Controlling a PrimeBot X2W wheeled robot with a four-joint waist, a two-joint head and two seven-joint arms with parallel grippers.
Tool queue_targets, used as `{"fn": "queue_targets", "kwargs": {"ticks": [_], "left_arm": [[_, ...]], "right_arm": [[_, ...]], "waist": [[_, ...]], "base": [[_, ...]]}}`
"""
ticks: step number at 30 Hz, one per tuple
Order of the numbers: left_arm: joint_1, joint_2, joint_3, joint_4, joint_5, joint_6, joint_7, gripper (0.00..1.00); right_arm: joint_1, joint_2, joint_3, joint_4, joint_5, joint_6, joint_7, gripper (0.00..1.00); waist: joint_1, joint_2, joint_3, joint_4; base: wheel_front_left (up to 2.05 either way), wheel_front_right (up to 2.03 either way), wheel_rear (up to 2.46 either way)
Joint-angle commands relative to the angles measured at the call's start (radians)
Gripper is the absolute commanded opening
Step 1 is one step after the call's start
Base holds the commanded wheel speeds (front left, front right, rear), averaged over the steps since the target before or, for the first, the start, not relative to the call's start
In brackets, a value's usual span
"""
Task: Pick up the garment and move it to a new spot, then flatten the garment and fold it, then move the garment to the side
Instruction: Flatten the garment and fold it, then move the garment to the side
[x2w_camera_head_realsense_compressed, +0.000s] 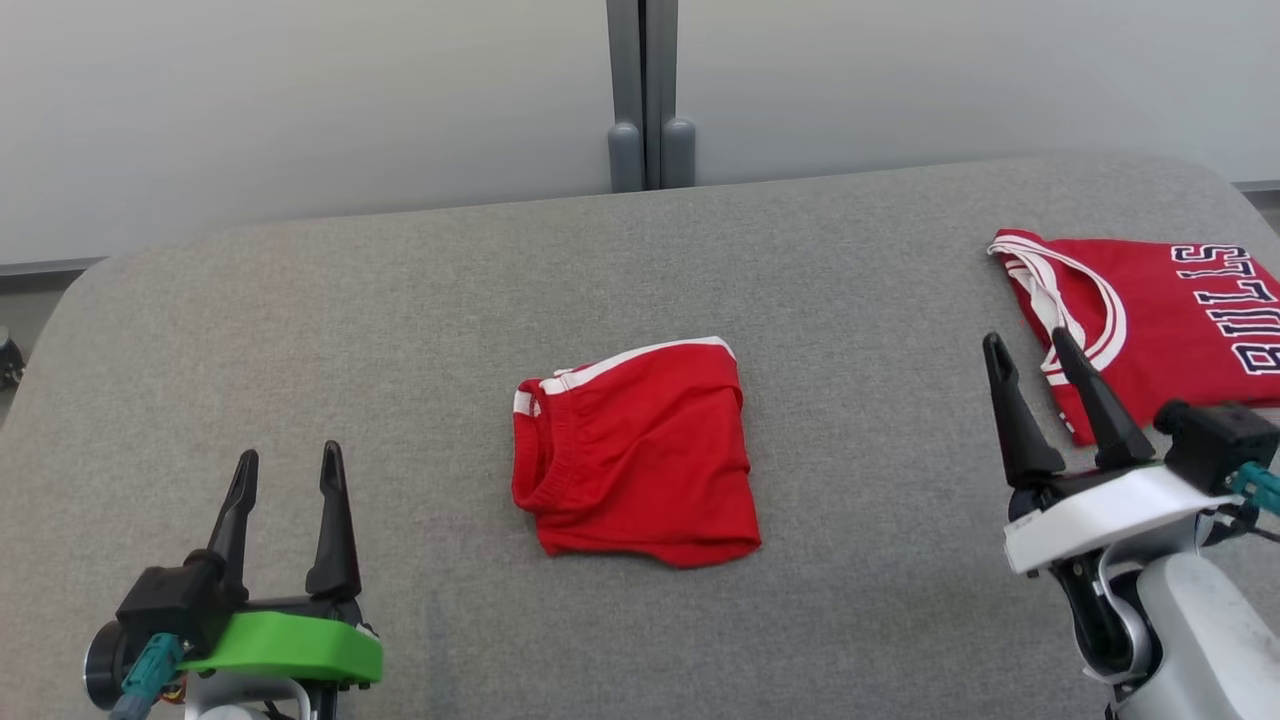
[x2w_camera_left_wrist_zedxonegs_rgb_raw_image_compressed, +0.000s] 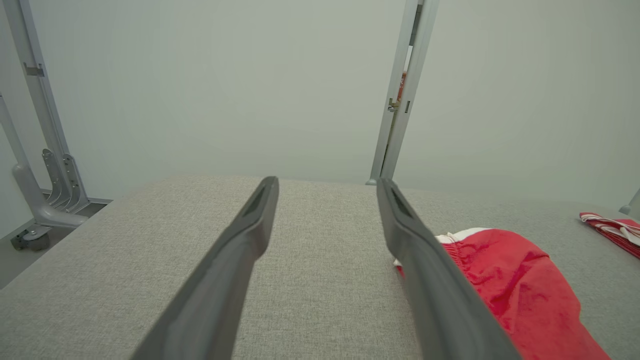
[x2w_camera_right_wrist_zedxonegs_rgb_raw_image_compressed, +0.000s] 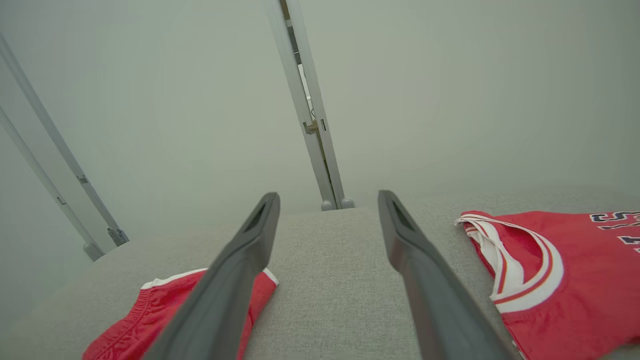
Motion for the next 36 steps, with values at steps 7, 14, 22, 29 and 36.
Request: {"fn": "queue_targets", "kwargs": {"ticks": [7,14,22,29,36], "left_arm": [[0.027,0.001,0.016,-0.006,0.022,-0.003,-0.002,1.00],[0.027,-0.001,0.014,-0.008,0.029,-0.003,-0.002,1.00],[0.029,-0.002,0.003,-0.010,0.023,-0.003,-0.002,1.00],[0.002,0.001,-0.020,-0.016,0.024,-0.003,-0.002,1.00],[-0.022,-0.001,-0.028,-0.021,0.015,-0.003,-0.002,1.00]], "right_arm": [[0.065,0.053,-0.047,0.009,-0.127,0.000,-0.004,1.00],[0.063,0.068,-0.052,0.018,-0.151,0.000,-0.004,1.00],[0.048,0.069,0.003,0.079,-0.123,0.000,-0.004,1.00],[-0.102,0.081,0.134,0.220,-0.073,0.000,0.019,1.00],[-0.274,0.097,0.188,0.399,-0.022,0.000,0.095,1.00]], "waist": [[0.0000,0.0000,-0.003,0.005],[0.0000,0.0000,-0.006,0.011],[0.0000,0.0000,-0.008,0.027],[0.0000,0.0000,0.009,0.090],[0.0000,0.0000,0.058,0.192]], "base": [[0.00,0.00,0.00],[0.00,0.00,0.00],[0.00,0.00,0.00],[0.00,0.00,0.00],[0.00,0.00,0.00]]}}
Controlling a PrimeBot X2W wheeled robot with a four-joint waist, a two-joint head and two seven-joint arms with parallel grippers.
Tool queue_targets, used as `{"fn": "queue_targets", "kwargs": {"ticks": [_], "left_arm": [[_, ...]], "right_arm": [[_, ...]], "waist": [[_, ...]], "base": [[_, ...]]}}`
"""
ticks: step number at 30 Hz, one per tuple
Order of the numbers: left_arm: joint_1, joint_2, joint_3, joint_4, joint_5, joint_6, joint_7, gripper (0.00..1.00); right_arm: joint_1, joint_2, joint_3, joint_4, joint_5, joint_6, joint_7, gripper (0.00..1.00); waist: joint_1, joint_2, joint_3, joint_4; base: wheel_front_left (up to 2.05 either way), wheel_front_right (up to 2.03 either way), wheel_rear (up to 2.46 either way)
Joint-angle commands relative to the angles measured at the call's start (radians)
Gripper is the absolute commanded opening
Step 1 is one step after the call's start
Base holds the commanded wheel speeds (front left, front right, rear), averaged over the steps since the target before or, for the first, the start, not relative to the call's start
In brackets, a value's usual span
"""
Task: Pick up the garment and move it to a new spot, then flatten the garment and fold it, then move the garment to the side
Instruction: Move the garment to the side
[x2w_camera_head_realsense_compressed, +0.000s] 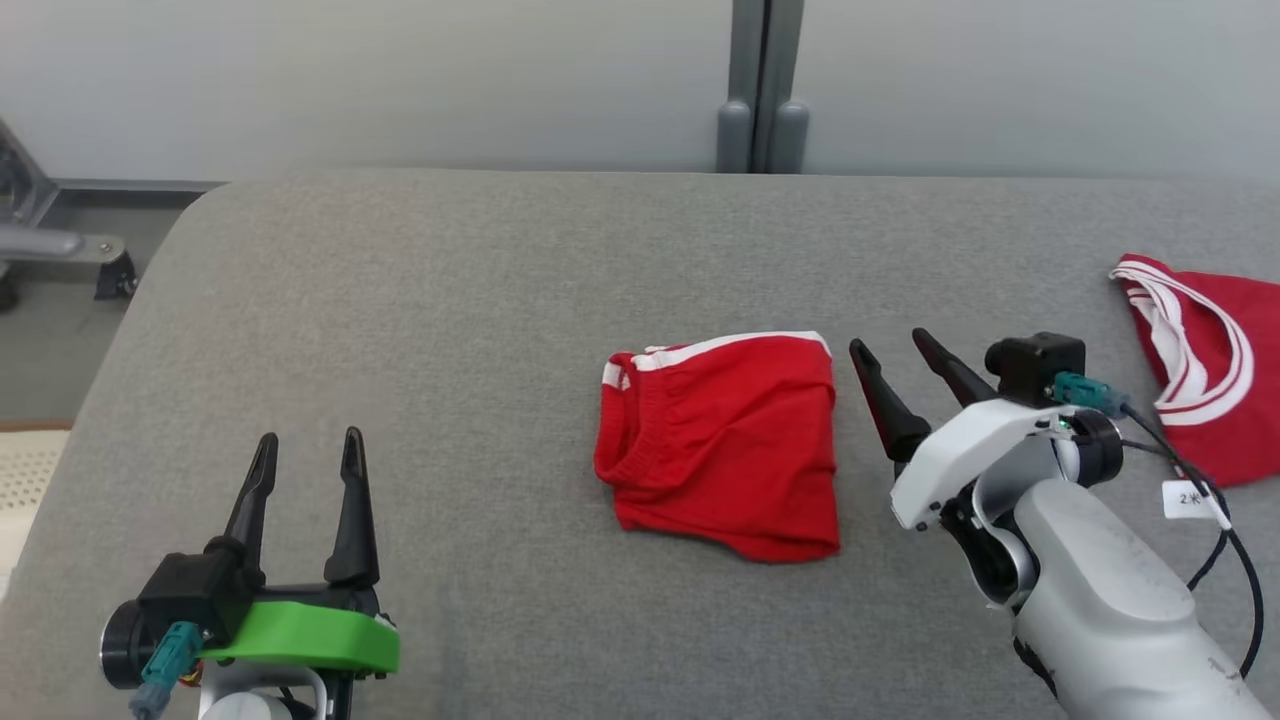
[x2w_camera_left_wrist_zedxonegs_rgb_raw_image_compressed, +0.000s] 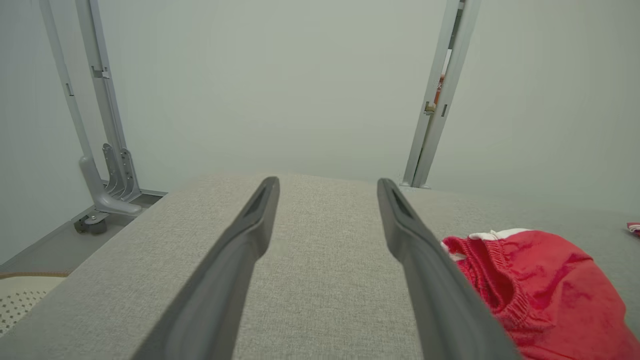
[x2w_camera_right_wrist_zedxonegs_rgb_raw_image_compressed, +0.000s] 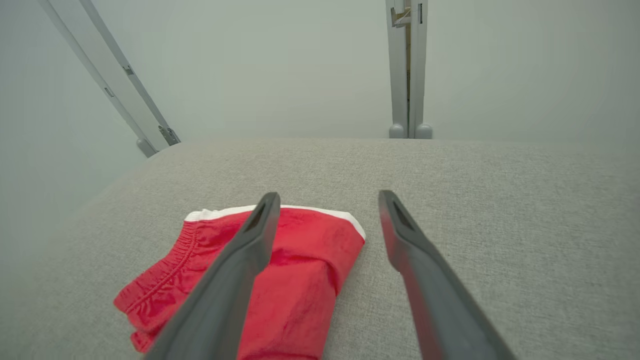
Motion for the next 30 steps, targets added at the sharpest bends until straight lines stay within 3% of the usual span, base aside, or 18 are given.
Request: {"fn": "queue_targets", "kwargs": {"ticks": [1,12,20,21,22,23,30], "left_arm": [[-0.016,0.002,0.002,0.001,-0.004,-0.003,-0.002,1.00],[-0.033,-0.001,-0.006,0.004,-0.022,-0.003,-0.002,1.00],[-0.042,-0.002,-0.009,0.006,-0.036,-0.003,-0.002,1.00],[-0.041,-0.002,-0.008,0.005,-0.036,-0.003,-0.002,1.00],[-0.040,-0.002,-0.008,0.006,-0.037,-0.003,-0.002,1.00],[-0.040,-0.002,-0.008,0.006,-0.037,-0.003,-0.002,1.00],[-0.037,-0.002,-0.006,0.011,-0.032,-0.003,-0.002,1.00]], "right_arm": [[-0.028,0.002,0.005,0.039,0.014,0.000,0.022,1.00],[-0.129,0.006,0.003,0.318,0.111,0.000,0.222,1.00],[-0.130,0.024,0.032,0.403,0.191,0.000,0.360,1.00],[-0.129,0.026,0.037,0.411,0.198,0.000,0.371,0.66],[-0.129,0.026,0.040,0.416,0.203,-0.001,0.376,0.40],[-0.130,0.025,0.041,0.421,0.210,-0.001,0.375,0.00],[-0.168,0.014,0.041,0.385,0.239,-0.001,0.280,0.00]], "waist": [[0.0000,0.0000,0.040,0.066],[0.0000,0.0000,0.082,0.163],[0.0000,0.0000,0.093,0.178],[0.0000,0.0000,0.091,0.178],[0.0000,0.0000,0.090,0.177],[0.0000,0.0000,0.089,0.176],[0.0000,0.0000,0.071,0.146]], "base": [[0.00,0.00,0.00],[0.00,0.00,0.00],[0.00,0.00,0.00],[0.00,0.00,0.00],[0.00,0.00,0.00],[0.00,0.00,0.00],[0.00,0.00,0.00]]}}
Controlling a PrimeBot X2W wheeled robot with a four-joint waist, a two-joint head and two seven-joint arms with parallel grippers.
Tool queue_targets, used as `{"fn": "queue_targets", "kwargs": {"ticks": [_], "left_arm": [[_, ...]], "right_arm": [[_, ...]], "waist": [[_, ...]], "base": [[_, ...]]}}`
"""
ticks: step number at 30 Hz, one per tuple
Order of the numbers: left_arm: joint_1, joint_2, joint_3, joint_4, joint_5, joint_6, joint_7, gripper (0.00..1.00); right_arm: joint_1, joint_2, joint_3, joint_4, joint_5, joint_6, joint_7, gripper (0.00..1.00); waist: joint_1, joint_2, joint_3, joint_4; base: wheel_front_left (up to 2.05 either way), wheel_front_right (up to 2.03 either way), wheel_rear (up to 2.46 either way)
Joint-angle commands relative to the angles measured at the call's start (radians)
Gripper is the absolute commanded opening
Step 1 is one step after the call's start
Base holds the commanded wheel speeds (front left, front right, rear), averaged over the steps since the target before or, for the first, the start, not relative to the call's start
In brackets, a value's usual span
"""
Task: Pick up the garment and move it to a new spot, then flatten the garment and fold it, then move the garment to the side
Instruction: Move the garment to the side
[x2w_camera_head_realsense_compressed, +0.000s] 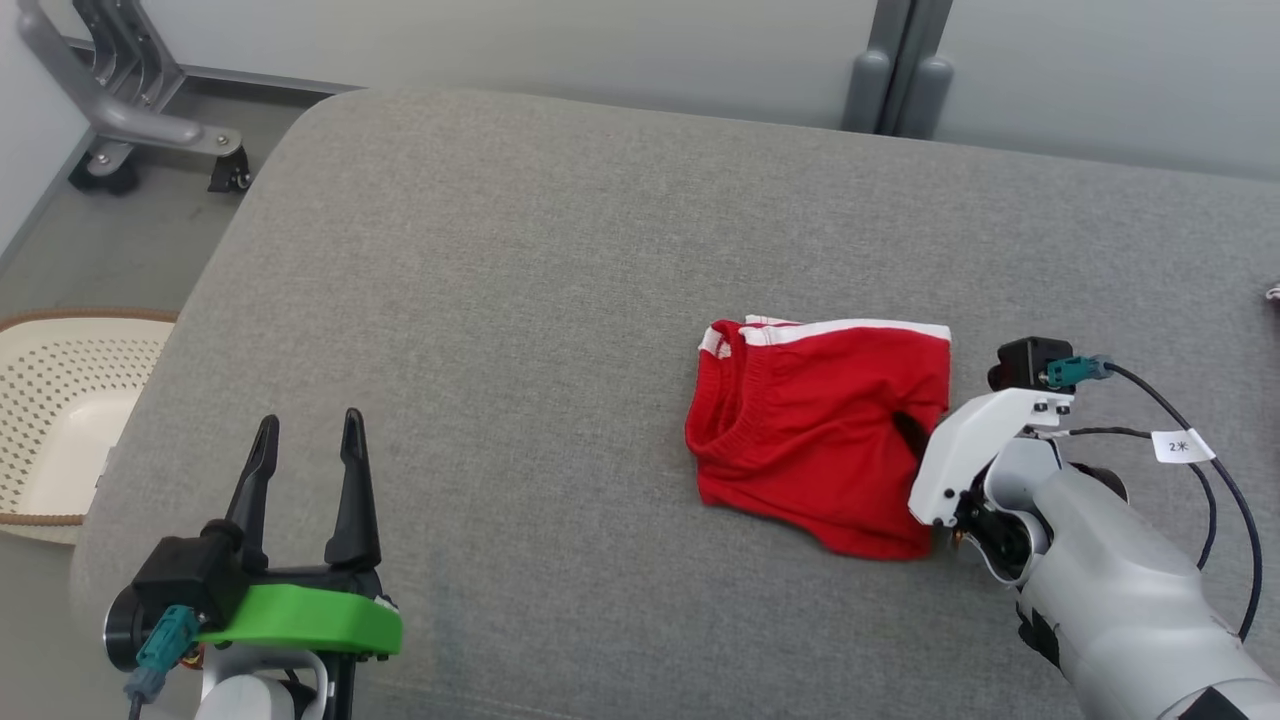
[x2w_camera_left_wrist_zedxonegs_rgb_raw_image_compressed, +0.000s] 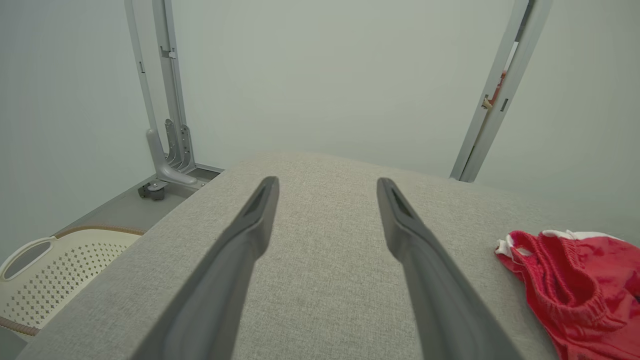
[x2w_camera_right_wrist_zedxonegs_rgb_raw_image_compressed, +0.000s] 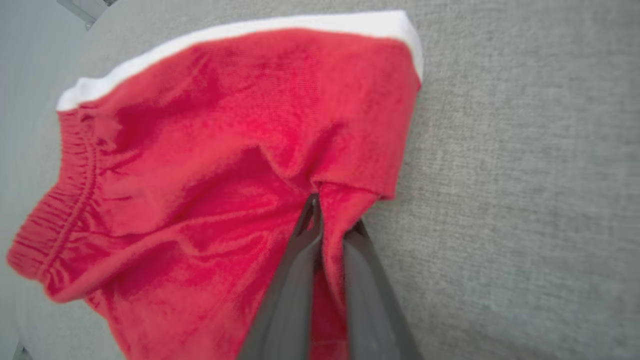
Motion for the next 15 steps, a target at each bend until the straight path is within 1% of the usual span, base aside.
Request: {"fn": "queue_targets", "kwargs": {"ticks": [1,5,8,15], "left_arm": [[-0.008,0.001,0.000,0.001,0.002,-0.003,-0.002,1.00],[-0.006,0.001,-0.003,-0.002,0.009,-0.003,-0.002,1.00],[-0.007,0.001,-0.017,-0.004,0.004,-0.003,-0.002,1.00],[-0.031,0.008,-0.068,-0.005,-0.009,-0.003,-0.002,1.00]], "right_arm": [[-0.017,-0.008,0.000,-0.010,0.011,-0.002,-0.025,0.00],[-0.031,-0.014,0.008,-0.026,0.028,-0.002,-0.067,0.00],[-0.043,-0.027,0.021,-0.031,0.034,-0.002,-0.076,0.00],[-0.053,-0.065,0.053,-0.055,0.044,-0.002,-0.087,0.00]], "waist": [[0.0000,0.0000,-0.012,-0.020],[0.0000,0.0000,-0.028,-0.057],[0.0000,0.0000,-0.036,-0.094],[0.0000,0.0000,-0.040,-0.223]], "base": [[0.00,0.00,0.00],[0.00,0.00,0.00],[0.00,0.00,0.00],[0.00,0.00,0.00]]}}
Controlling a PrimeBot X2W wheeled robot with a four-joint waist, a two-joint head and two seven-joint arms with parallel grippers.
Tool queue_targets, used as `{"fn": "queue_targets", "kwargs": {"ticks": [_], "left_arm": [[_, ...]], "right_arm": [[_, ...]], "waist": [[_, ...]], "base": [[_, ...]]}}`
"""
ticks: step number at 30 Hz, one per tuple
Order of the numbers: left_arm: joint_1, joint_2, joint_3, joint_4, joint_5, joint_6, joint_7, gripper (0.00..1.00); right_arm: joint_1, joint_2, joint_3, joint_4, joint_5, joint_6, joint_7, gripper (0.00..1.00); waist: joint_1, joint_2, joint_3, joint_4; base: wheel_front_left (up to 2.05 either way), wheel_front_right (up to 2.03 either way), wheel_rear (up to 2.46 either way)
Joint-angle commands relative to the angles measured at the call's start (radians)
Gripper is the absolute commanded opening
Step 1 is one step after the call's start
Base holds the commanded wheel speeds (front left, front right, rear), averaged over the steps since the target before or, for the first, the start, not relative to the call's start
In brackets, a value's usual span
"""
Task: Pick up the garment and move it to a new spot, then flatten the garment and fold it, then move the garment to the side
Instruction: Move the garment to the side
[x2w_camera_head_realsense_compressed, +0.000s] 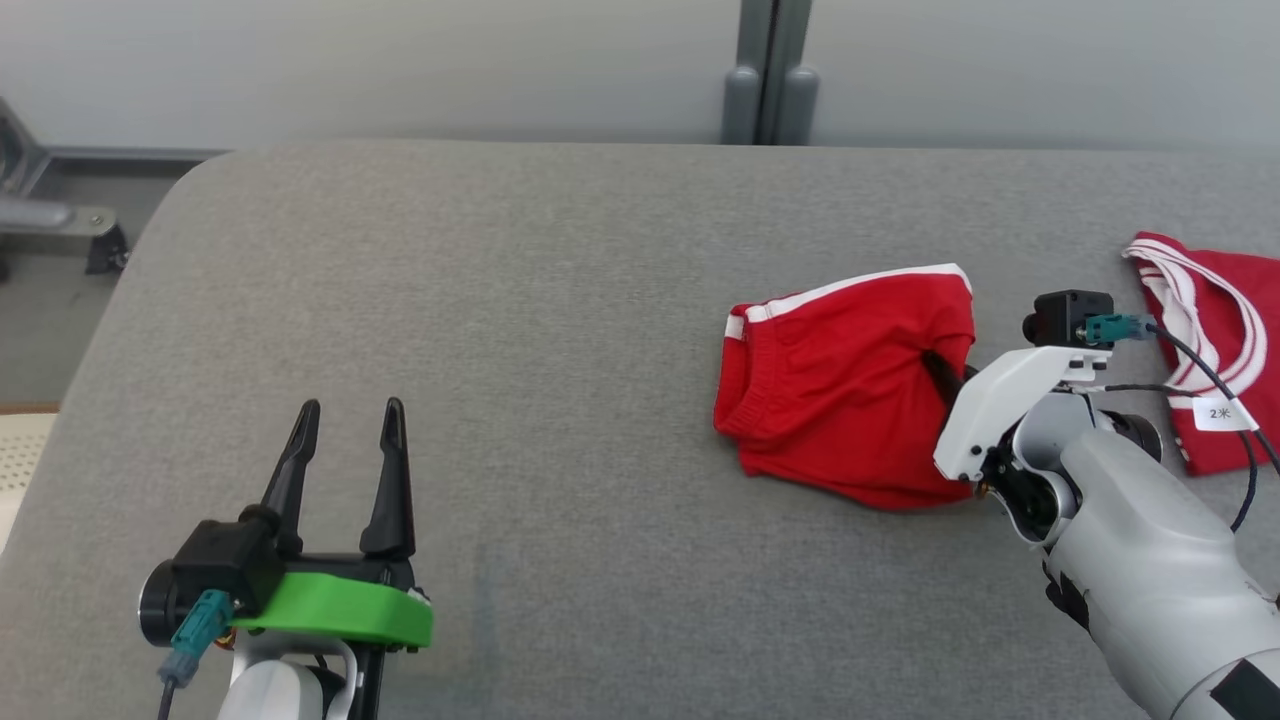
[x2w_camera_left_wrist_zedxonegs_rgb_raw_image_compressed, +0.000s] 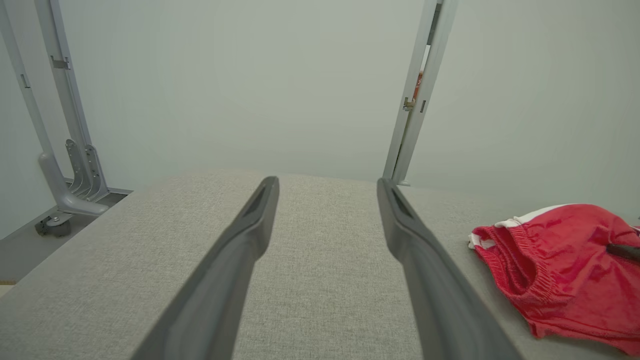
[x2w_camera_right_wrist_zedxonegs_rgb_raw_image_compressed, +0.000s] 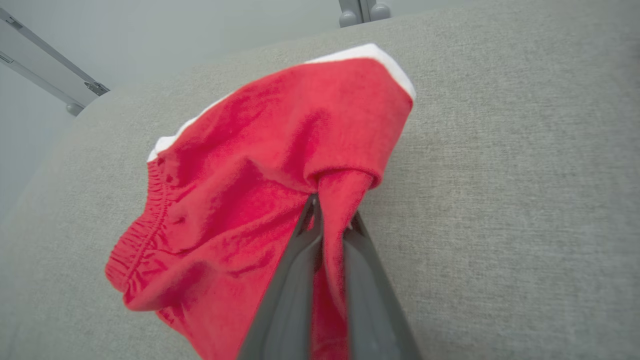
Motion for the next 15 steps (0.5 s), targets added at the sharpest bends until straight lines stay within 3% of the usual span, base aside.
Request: {"fn": "queue_targets", "kwargs": {"ticks": [1,8,15], "left_arm": [[-0.018,0.007,-0.001,-0.002,-0.007,-0.003,-0.002,1.00],[-0.054,0.011,-0.046,0.007,-0.013,-0.003,-0.002,1.00],[-0.092,0.008,-0.106,0.020,-0.019,-0.003,-0.002,1.00]], "right_arm": [[-0.010,-0.004,0.005,-0.007,0.011,-0.001,-0.008,0.00],[-0.002,-0.016,0.027,-0.045,0.033,-0.001,-0.014,0.00],[0.003,-0.028,0.031,-0.084,0.064,-0.001,-0.034,0.00]], "waist": [[0.0000,0.0000,-0.006,-0.094],[0.0000,0.0000,0.010,-0.239],[0.0000,0.0000,0.046,-0.339]], "base": [[0.00,0.00,0.00],[0.00,0.00,0.00],[0.00,0.00,0.00]]}}
